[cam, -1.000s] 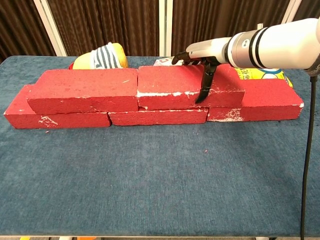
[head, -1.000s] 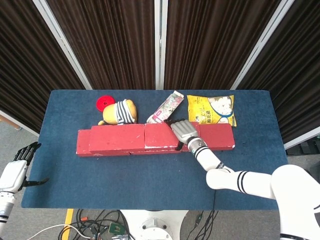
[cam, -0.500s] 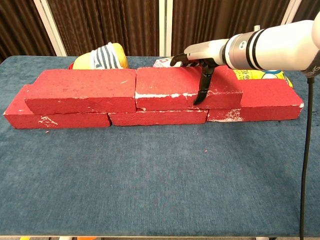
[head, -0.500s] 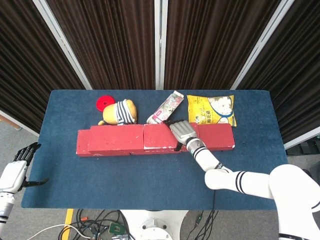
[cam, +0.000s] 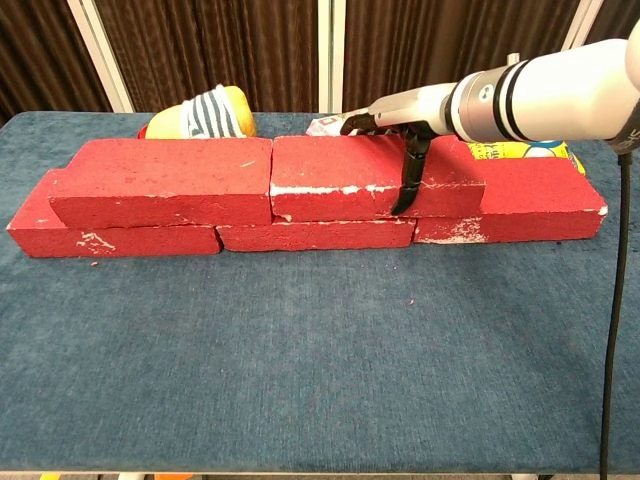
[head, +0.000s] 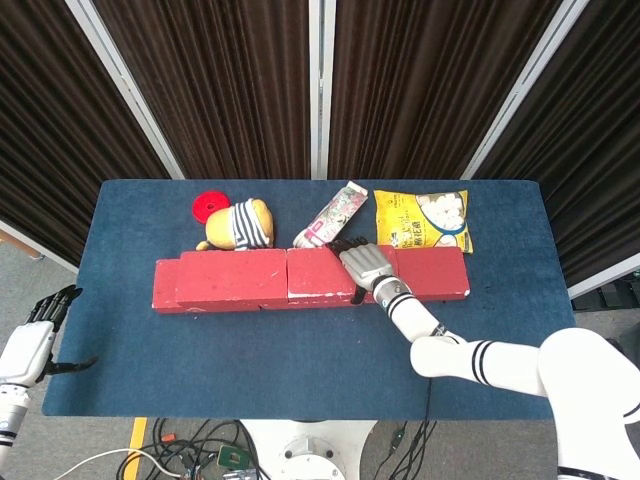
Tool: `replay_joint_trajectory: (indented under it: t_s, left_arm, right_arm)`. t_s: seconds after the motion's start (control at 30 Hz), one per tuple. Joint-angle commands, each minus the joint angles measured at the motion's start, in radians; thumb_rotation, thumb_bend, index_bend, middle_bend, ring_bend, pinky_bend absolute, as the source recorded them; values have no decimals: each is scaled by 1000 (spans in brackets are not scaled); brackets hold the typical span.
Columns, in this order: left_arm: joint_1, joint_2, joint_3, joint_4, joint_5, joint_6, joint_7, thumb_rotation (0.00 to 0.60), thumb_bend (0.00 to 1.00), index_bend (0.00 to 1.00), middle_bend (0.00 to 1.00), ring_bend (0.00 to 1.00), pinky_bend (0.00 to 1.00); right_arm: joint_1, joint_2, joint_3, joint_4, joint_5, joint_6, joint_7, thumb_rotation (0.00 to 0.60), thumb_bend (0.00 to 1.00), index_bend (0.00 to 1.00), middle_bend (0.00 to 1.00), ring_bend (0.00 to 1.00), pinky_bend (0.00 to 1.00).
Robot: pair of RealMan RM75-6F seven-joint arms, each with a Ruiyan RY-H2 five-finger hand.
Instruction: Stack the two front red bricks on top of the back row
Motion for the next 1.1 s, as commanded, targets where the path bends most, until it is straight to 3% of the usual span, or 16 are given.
replay_joint_trajectory:
  t_s: [0.03, 0.33, 0.53, 0.63, 0.77, 0.93, 1.1]
  left_arm:
    - [0, 1, -1, 0, 0, 0, -1, 600, 0, 0, 0, 0, 0]
    - [0, 4, -2, -6, 3, 5, 2, 600, 0, 0, 0, 0, 0]
    - [5, 8, -3, -12, 1, 15, 10, 600, 0, 0, 0, 0, 0]
    - [8, -2, -11, -1, 10, 40, 6, 600, 0, 0, 0, 0, 0]
    - [18, -21, -21, 24, 24, 91, 51, 600, 0, 0, 0, 0, 0]
    - [23, -2, -27, -9, 16, 108, 147, 600, 0, 0, 0, 0, 0]
    - [35, 19, -23, -20, 29, 137, 202, 600, 0, 0, 0, 0, 0]
  right_arm:
    - [-2, 5, 6, -4, -12, -1, 13, 600, 0, 0, 0, 0, 0]
    - [-27, 48, 21, -66, -84, 21, 53, 600, 0, 0, 0, 0, 0]
    - [-81, 194, -9, -261, -167, 144, 25, 600, 0, 0, 0, 0, 0]
    - [-166, 284, -36, -377, -294, 304, 19, 600, 0, 0, 0, 0, 0]
    - [-347, 400, -130, -480, -544, 538, 51, 600, 0, 0, 0, 0, 0]
    - [-555, 468, -246, -457, -755, 735, 122, 600, 0, 0, 0, 0, 0]
    - [-746, 448, -295, -357, -840, 894, 194, 600, 0, 0, 0, 0, 0]
